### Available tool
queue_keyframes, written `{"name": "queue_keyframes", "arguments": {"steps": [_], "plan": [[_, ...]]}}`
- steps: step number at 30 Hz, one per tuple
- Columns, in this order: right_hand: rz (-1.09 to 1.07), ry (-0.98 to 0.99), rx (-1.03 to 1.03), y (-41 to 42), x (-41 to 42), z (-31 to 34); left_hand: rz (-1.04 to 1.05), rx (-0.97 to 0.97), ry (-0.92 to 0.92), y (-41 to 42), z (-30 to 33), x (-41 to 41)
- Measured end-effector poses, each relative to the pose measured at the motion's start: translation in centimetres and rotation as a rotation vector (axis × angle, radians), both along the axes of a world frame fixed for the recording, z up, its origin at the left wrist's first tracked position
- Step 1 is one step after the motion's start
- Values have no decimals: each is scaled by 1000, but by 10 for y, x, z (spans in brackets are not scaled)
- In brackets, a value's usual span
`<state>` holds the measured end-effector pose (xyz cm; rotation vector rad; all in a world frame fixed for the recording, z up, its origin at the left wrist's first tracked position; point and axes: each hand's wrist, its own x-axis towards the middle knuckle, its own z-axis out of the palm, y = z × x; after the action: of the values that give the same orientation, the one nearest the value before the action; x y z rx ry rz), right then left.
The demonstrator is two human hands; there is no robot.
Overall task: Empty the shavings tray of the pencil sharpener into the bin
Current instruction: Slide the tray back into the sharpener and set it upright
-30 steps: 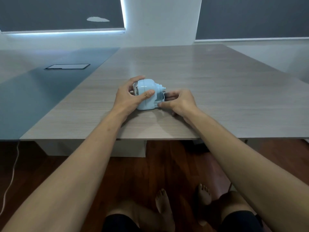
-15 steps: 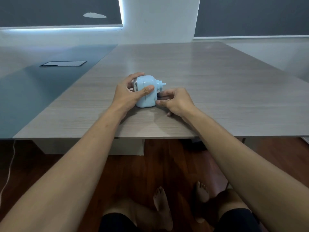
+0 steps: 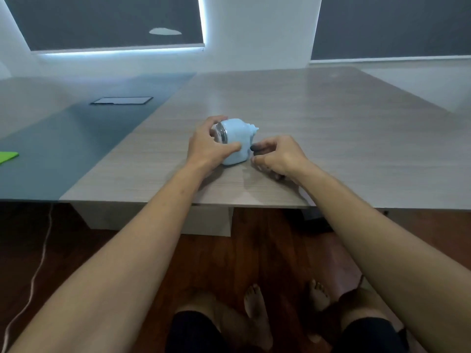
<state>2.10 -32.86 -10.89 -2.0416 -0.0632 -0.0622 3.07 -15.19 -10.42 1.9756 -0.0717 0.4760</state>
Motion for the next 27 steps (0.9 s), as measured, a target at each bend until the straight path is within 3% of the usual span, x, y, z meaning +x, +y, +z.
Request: {"name": "queue_keyframes", "arguments": {"steps": [7,13,19,24,27], "plan": [[-34,-46,-25,4,-3,4,189,15,-16,25,1,-19],[-12,-63,-28,26,0,6,65,43,3,13,0,-21],[-55,-89,-69,27,4,21,137,-1,9,5,-2,-9],[-24,17,148,28,13,28,130,-30,3,6,-4,-1],[-27,37,172,31,18,25,111,-59,10,9,-5,1]]}}
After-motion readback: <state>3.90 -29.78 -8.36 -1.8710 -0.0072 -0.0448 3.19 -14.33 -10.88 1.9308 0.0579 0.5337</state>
